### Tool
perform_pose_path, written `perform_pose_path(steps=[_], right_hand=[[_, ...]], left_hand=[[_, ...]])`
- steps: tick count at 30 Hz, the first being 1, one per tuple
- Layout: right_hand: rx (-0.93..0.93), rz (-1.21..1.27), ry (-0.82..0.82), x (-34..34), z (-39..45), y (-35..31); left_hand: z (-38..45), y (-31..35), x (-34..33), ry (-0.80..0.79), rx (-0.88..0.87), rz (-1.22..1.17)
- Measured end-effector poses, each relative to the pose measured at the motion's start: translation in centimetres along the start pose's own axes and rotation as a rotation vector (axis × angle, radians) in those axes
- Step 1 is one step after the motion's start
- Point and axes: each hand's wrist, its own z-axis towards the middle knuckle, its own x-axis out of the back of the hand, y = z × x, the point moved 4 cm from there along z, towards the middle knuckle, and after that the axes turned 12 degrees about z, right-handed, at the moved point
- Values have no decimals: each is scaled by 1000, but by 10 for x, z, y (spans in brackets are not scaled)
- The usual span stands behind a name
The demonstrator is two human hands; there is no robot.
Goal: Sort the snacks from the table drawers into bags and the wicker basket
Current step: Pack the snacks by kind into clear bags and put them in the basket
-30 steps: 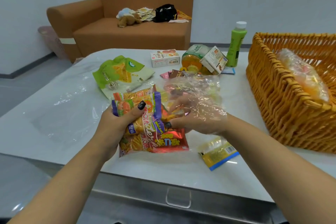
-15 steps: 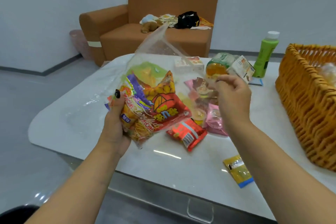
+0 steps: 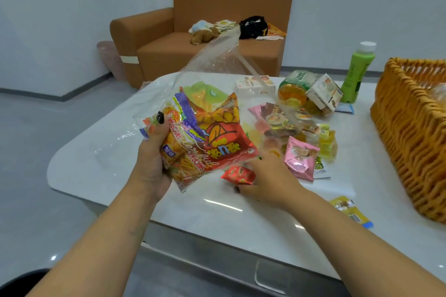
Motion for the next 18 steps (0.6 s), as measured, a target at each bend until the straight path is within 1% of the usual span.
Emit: perform_pose_path(steps=[1, 2, 3, 4, 5, 6, 7, 8, 9, 10, 11, 13, 15, 18], right_hand=[[24, 99, 21, 6, -1, 1], [18, 211, 84, 16, -3, 1], [-54, 376, 180, 29, -7, 4], [-171, 627, 288, 43, -11, 8], [-289, 945, 368, 55, -17, 14], [-388, 1235, 391, 65, -23, 18], [-428, 1469, 373, 76, -30, 18], [-409, 1638, 333, 88, -35, 15], [-377, 1727, 304, 99, -41, 14], [-352, 1742, 292, 107, -48, 13], [-338, 1698, 304, 113, -54, 12], [-305, 1535, 366, 122, -65, 14], [-267, 1444, 425, 131, -75, 15], [-235, 1366, 405, 147, -90, 15]], left_hand=[[-1, 1, -1, -6, 0, 10], [-1, 1, -1, -11, 0, 28], [-1, 2, -2, -11, -1, 55], [-2, 2, -2, -12, -5, 85], [-3, 2, -2, -22, -14, 118], [-4, 2, -3, -39, -20, 152], [-5, 1, -5, -57, -24, 184], [-7, 1, -7, -69, -23, 212], [-8, 0, -9, -77, -22, 233], [-8, -1, -11, -82, -18, 245], [-8, -2, -13, -86, -13, 256], [-7, -3, -20, -89, -8, 281], [-7, -3, -28, -84, -9, 292], [-7, -3, -39, -75, -1, 302]])
